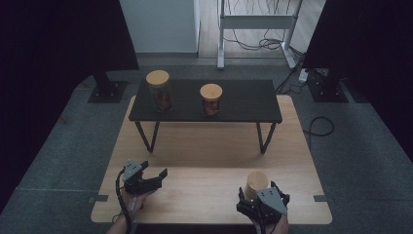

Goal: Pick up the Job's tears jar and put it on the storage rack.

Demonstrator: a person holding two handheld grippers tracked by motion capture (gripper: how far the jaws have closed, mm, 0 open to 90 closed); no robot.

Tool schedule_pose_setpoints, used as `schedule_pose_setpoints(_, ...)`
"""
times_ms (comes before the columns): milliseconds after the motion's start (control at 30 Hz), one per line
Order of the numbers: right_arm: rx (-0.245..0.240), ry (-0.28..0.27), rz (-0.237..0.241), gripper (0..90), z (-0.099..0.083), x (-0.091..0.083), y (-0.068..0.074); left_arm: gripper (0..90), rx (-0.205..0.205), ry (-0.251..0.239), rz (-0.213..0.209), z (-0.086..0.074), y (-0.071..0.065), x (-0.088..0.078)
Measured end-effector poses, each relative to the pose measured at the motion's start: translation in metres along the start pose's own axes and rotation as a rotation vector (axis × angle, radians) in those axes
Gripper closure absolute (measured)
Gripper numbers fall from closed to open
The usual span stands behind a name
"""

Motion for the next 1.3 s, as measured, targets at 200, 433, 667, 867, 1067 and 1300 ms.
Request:
schedule_pose_setpoints(200,-0.003,0.030,-0.009,0.0,-0.003,0.003,-0.001,9.0,-0.001,0.001,0.002,0.000,0.000,0.000)
schedule_pose_setpoints(433,-0.007,0.065,-0.010,0.0,-0.006,0.009,-0.001,9.0,0.000,0.001,0.001,0.000,0.000,0.000)
schedule_pose_setpoints(667,-0.003,0.093,-0.010,0.0,-0.009,0.017,-0.002,9.0,0.001,-0.003,0.001,0.000,0.000,-0.001)
schedule_pose_setpoints(867,0.001,0.108,0.001,0.0,-0.009,0.025,-0.005,9.0,0.001,0.004,0.002,0.000,0.000,0.001)
schedule_pose_setpoints(1067,0.009,0.129,0.007,0.0,-0.008,0.034,-0.009,9.0,0.004,0.010,0.001,-0.001,0.000,0.003)
schedule_pose_setpoints(1300,-0.007,0.152,0.017,0.0,-0.006,0.047,-0.011,9.0,0.005,0.016,0.002,-0.001,0.000,0.004)
Point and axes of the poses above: each handheld gripper's, and its own axes: x roughly forward along the jaws, z roughly out of its top, y roughly to its left, the point moved 1 cm from there along x, roughly forward along the jaws, and after that the axes turned 1 degree about -x, right-handed, at the moved point
